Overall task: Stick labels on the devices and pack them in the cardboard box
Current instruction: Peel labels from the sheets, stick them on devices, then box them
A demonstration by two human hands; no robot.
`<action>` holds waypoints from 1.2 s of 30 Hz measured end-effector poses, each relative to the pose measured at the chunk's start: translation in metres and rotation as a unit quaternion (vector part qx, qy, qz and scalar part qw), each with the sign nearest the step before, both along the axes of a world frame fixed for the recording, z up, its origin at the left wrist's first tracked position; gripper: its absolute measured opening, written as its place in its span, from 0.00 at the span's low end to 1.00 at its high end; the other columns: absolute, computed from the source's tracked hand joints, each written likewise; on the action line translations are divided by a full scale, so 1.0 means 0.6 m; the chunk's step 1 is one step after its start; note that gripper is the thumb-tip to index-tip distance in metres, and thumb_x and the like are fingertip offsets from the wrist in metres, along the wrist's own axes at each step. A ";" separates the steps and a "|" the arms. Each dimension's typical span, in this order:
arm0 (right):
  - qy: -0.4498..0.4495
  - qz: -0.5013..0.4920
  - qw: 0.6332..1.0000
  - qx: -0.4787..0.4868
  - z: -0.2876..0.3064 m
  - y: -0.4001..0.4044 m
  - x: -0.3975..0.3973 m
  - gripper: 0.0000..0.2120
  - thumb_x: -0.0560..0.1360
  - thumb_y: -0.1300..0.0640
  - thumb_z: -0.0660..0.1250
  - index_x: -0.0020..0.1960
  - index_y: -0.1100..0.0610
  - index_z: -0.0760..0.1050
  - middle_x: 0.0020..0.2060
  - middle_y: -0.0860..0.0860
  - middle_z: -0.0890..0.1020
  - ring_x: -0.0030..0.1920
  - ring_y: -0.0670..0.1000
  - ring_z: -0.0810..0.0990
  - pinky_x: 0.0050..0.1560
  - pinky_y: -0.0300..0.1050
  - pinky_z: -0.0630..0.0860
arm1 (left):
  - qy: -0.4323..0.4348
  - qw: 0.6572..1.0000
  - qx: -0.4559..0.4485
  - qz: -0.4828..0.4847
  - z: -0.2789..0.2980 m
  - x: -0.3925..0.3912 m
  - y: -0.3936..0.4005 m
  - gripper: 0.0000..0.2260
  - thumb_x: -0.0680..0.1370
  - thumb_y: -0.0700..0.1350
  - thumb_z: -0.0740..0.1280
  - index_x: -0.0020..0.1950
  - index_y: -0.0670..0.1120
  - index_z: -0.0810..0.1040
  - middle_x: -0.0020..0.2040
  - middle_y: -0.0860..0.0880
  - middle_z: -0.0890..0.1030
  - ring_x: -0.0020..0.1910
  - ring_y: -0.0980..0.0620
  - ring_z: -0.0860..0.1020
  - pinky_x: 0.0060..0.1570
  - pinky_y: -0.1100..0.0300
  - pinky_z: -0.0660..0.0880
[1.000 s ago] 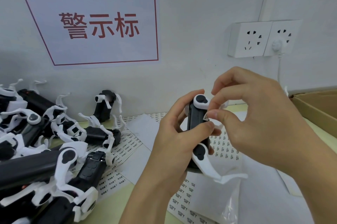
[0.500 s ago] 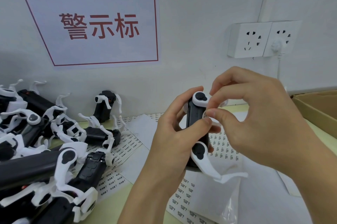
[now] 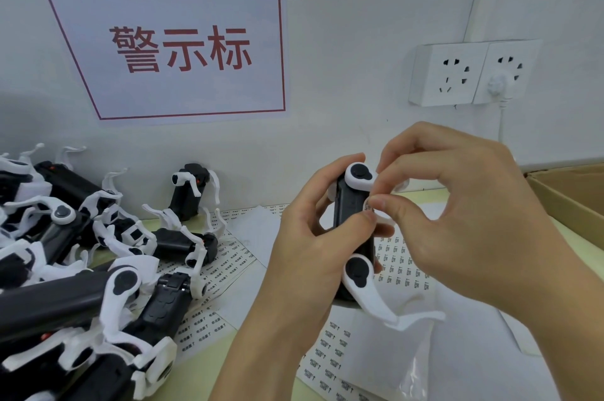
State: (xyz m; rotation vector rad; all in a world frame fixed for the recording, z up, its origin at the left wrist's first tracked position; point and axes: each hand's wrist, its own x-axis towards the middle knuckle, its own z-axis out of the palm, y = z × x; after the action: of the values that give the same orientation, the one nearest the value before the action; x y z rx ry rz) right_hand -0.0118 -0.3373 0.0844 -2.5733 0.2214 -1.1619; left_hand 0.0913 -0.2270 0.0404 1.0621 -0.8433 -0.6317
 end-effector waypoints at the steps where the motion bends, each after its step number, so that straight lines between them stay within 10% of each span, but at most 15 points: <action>1: -0.002 0.001 1.000 0.000 0.000 0.000 0.000 0.10 0.67 0.67 0.77 0.35 0.53 0.82 0.40 0.45 0.79 0.42 0.43 0.76 0.46 0.25 0.68 | -0.003 1.000 0.003 0.001 0.000 0.000 0.000 0.20 0.73 0.41 0.68 0.61 0.59 0.80 0.61 0.46 0.80 0.47 0.45 0.84 0.35 0.55 0.76; 36: -0.018 -0.003 1.000 -0.024 -0.002 0.002 0.001 0.08 0.67 0.63 0.78 0.36 0.53 0.83 0.40 0.46 0.79 0.41 0.42 0.75 0.46 0.22 0.67 | -0.038 0.997 0.015 0.072 0.006 -0.006 -0.002 0.18 0.72 0.42 0.67 0.57 0.61 0.81 0.54 0.51 0.82 0.39 0.49 0.83 0.34 0.55 0.78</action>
State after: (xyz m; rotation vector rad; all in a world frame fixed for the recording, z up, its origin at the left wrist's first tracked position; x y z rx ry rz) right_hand -0.0112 -0.3364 0.0835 -2.5934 0.1942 -1.2279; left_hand 0.0875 -0.2280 0.0438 1.1694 -0.8158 -0.4862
